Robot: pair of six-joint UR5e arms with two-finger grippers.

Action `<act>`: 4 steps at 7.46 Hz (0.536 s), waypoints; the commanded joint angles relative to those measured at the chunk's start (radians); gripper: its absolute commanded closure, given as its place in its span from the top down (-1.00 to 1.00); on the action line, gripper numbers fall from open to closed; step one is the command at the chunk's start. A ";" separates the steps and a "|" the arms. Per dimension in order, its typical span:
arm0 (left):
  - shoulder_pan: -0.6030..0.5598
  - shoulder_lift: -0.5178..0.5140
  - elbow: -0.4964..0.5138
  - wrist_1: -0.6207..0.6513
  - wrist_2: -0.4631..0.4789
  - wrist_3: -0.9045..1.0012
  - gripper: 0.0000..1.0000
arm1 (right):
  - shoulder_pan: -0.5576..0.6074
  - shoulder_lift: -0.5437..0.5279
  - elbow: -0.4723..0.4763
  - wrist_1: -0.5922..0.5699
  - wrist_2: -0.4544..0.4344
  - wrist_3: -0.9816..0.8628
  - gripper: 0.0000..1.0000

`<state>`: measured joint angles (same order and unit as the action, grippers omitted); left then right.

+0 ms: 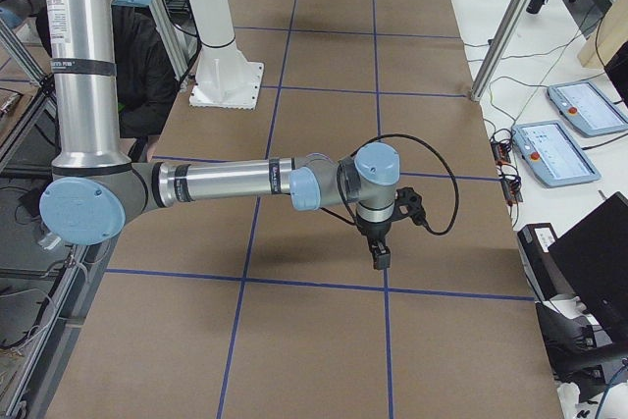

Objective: Place and press bell with both arms

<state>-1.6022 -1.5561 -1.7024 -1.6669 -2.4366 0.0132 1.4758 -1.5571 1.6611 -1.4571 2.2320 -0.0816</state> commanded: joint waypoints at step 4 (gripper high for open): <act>0.189 0.075 0.064 -0.051 0.088 -0.006 1.00 | -0.003 -0.004 -0.006 0.018 0.009 0.002 1.00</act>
<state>-1.4631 -1.5221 -1.6534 -1.7152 -2.3951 0.0069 1.4727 -1.5602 1.6553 -1.4392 2.2406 -0.0798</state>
